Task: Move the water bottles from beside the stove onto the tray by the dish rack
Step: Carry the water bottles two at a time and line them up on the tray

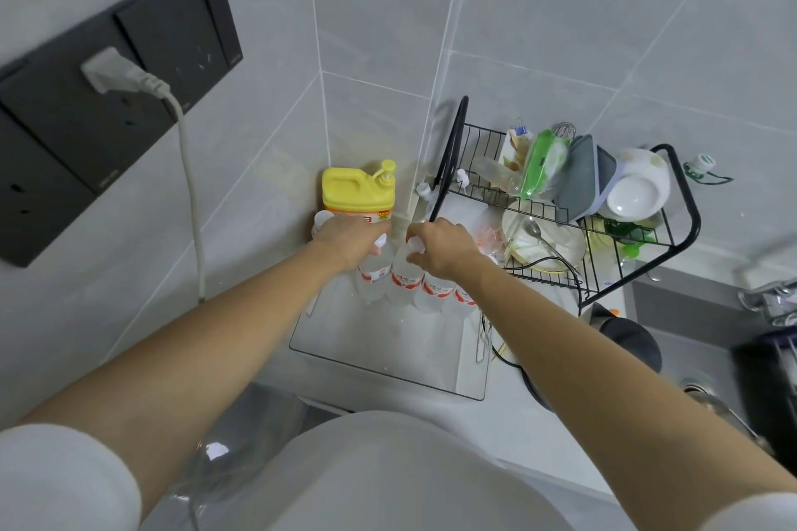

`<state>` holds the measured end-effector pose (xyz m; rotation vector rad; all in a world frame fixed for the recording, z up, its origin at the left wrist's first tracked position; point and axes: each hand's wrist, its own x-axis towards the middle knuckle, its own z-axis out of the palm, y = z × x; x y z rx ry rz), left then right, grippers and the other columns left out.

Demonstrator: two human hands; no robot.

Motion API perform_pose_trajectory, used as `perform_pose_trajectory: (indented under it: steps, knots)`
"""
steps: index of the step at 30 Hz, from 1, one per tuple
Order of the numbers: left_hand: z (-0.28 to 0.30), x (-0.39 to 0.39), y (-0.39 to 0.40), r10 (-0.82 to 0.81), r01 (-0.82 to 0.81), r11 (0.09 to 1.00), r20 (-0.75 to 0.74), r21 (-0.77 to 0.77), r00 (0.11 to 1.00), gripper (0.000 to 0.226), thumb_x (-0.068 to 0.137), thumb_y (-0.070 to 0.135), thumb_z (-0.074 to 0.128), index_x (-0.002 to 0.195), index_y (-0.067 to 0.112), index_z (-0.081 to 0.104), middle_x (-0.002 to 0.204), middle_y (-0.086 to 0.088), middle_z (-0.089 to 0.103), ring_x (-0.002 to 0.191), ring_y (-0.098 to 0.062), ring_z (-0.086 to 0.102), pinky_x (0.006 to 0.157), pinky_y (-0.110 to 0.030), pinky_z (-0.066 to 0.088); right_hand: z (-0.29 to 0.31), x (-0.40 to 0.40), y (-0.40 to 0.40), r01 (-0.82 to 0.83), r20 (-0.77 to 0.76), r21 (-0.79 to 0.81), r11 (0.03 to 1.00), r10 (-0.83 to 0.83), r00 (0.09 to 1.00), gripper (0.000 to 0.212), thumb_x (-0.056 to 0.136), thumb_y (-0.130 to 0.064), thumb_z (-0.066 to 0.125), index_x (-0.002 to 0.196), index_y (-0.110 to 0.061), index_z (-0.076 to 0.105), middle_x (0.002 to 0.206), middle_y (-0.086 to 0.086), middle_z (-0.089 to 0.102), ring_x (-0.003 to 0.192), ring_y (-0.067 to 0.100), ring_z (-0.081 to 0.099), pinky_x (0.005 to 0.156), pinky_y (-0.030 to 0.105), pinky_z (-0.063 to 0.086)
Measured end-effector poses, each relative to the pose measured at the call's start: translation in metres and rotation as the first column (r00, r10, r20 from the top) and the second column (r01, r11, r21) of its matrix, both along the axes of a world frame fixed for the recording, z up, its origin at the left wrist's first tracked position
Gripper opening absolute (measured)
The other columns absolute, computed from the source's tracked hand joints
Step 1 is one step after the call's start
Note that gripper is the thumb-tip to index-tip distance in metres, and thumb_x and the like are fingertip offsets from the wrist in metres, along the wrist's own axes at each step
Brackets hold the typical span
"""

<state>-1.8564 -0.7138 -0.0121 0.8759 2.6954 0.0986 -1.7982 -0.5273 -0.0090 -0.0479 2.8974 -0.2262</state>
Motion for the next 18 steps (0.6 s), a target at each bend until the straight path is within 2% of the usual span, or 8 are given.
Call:
perform_pose_trajectory:
  steps: [3,9,11,14,18]
  knots:
    - [0.000,0.005,0.001,0.079,-0.078,0.997,-0.031,0.024,0.996,0.041,0.107,0.040,0.056,0.138,0.013,0.052,0.131,-0.016,0.067,0.123,-0.037,0.061,0.080,-0.039,0.037,0.000,0.002,-0.001,0.009,-0.002,-0.015,1.000,-0.009,1.000,0.037,0.096,-0.038,0.071,0.129,-0.024,0.062,0.121,0.011,0.069,0.118,0.032,0.058,0.095,0.043,0.044]
    - [-0.009,0.008,0.011,0.091,-0.086,0.995,-0.119,0.049,0.989,0.046,0.107,0.042,0.054,0.141,0.011,0.050,0.130,-0.018,0.068,0.121,-0.038,0.063,0.076,-0.039,0.036,0.002,0.001,0.001,-0.032,-0.012,0.005,0.999,0.032,0.999,0.038,0.096,-0.039,0.070,0.129,-0.023,0.061,0.122,0.011,0.068,0.120,0.032,0.056,0.095,0.042,0.044]
    - [-0.010,0.009,0.012,0.102,-0.095,0.994,-0.131,0.059,0.986,0.045,0.107,0.043,0.054,0.138,0.011,0.051,0.127,-0.019,0.070,0.118,-0.040,0.065,0.074,-0.038,0.040,0.004,0.000,0.001,-0.053,-0.016,0.022,0.998,0.054,0.998,0.038,0.096,-0.039,0.070,0.129,-0.024,0.060,0.121,0.011,0.068,0.119,0.032,0.056,0.094,0.042,0.043]
    - [-0.015,0.007,0.011,0.097,-0.092,0.994,-0.104,0.054,0.990,0.045,0.106,0.044,0.056,0.136,0.012,0.053,0.125,-0.019,0.070,0.115,-0.040,0.066,0.083,-0.046,0.053,0.003,0.001,0.001,-0.045,-0.027,0.003,0.999,0.045,0.999,0.039,0.094,-0.038,0.072,0.128,-0.023,0.060,0.119,0.010,0.069,0.118,0.032,0.057,0.092,0.041,0.044]
    - [-0.005,0.002,0.016,0.076,-0.073,0.996,-0.060,0.046,0.995,0.043,0.103,0.041,0.062,0.132,0.010,0.055,0.124,-0.018,0.067,0.113,-0.041,0.064,0.082,-0.044,0.051,0.001,0.002,0.003,-0.020,-0.036,-0.024,1.000,0.020,0.999,0.036,0.092,-0.036,0.074,0.123,-0.023,0.062,0.113,0.009,0.069,0.114,0.032,0.058,0.082,0.038,0.040]
